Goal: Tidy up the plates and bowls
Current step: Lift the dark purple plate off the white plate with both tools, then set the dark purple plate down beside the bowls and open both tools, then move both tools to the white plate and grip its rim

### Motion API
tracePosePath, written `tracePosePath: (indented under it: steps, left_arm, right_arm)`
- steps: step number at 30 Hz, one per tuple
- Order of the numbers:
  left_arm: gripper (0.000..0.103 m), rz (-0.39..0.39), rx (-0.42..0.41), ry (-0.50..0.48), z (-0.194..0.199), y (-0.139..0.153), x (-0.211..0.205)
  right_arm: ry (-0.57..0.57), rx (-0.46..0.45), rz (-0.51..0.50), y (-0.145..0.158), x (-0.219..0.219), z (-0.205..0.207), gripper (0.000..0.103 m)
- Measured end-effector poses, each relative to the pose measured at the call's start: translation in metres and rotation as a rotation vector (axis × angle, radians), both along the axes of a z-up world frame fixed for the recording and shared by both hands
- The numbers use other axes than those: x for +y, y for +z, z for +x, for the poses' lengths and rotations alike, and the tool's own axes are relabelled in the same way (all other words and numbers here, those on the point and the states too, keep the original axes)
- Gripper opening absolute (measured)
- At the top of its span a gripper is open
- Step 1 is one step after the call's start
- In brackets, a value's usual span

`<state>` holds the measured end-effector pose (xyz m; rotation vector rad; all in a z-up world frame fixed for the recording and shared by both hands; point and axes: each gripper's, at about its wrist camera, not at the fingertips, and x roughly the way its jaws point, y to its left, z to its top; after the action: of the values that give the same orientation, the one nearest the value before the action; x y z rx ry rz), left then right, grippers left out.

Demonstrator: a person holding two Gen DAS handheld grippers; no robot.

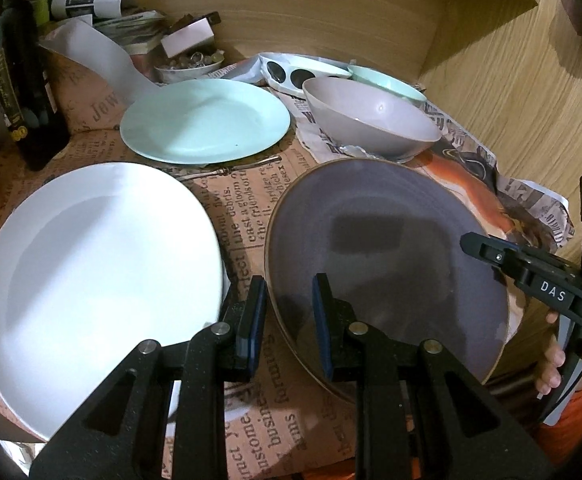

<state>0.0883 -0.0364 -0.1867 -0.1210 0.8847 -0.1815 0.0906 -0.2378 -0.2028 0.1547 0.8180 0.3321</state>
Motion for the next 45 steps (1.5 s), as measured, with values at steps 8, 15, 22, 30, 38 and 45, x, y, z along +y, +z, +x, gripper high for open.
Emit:
tracePosePath:
  steps: [8,15,22,30,38,45]
  left_arm:
    - [0.022,-0.002,-0.003,-0.003,0.008,-0.002,0.001]
    - [0.023,-0.021,-0.007,-0.018,0.006,-0.002,0.005]
    - [0.038,0.017,-0.094,0.023,-0.006,0.019,0.017]
    - [0.049,0.025,-0.213,0.102,-0.027,0.053,0.047]
    - [0.081,0.064,-0.288,0.200,-0.046,0.069,0.080]
    - [0.082,0.101,-0.293,0.267,-0.057,0.070,0.112]
  right_arm:
    - [-0.010,-0.014,-0.010,-0.001,0.003,0.006,0.023]
    - [-0.001,-0.038,-0.082,0.001,0.008,0.003,0.035]
    - [-0.034,-0.116,-0.087,0.021,0.005,-0.006,0.051]
    - [-0.006,-0.228,-0.039,0.054,0.023,-0.015,0.066]
    - [0.083,-0.278,-0.002,0.070,0.061,-0.016,0.074]
    - [0.168,-0.298,0.019,0.075,0.098,-0.010,0.078]
